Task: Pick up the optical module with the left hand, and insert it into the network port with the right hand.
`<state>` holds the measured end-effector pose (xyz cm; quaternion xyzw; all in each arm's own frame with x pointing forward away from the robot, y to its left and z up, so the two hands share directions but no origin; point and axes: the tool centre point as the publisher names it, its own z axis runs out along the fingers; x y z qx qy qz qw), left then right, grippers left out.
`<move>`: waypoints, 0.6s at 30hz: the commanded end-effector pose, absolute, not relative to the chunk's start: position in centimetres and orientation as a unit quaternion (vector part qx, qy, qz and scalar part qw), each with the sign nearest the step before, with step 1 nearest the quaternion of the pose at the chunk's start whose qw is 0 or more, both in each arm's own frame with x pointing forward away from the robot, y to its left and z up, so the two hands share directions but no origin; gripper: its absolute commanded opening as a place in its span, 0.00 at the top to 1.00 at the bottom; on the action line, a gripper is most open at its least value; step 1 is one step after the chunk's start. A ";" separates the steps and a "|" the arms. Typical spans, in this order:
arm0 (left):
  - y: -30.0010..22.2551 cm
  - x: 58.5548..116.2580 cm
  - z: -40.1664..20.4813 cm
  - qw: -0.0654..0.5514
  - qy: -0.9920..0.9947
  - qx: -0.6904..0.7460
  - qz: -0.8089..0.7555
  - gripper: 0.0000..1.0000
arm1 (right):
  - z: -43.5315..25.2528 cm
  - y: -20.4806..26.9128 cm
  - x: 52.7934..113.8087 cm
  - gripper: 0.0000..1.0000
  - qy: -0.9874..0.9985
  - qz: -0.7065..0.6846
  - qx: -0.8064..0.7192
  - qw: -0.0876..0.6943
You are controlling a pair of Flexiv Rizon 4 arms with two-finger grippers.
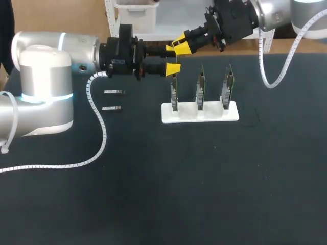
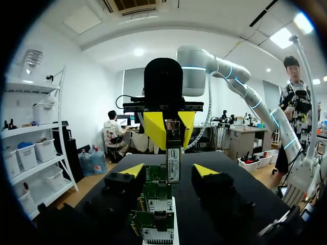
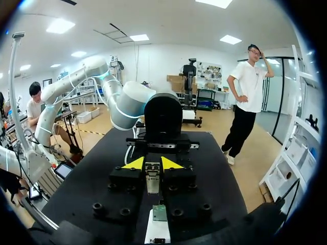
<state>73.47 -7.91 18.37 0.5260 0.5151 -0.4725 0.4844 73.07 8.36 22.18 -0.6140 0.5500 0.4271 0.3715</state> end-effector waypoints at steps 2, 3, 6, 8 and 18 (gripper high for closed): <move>-7.9 73.5 18.4 0.484 0.516 0.526 -0.472 0.00 | 22.2 8.4 73.1 1.00 0.550 0.427 -0.614 0.372; -7.9 73.5 18.4 0.484 0.516 0.526 -0.472 0.00 | 22.2 8.4 73.1 1.00 0.550 0.427 -0.614 0.372; -7.0 73.8 17.9 0.454 0.549 0.535 -0.453 0.00 | 22.2 8.4 73.1 1.00 0.550 0.427 -0.614 0.372; -5.9 74.1 17.3 0.426 0.587 0.535 -0.433 0.00 | 22.2 8.4 73.1 1.00 0.550 0.427 -0.614 0.372; -1.4 74.1 16.3 0.368 0.656 0.534 -0.387 0.00 | 22.2 8.4 73.1 1.00 0.550 0.427 -0.614 0.372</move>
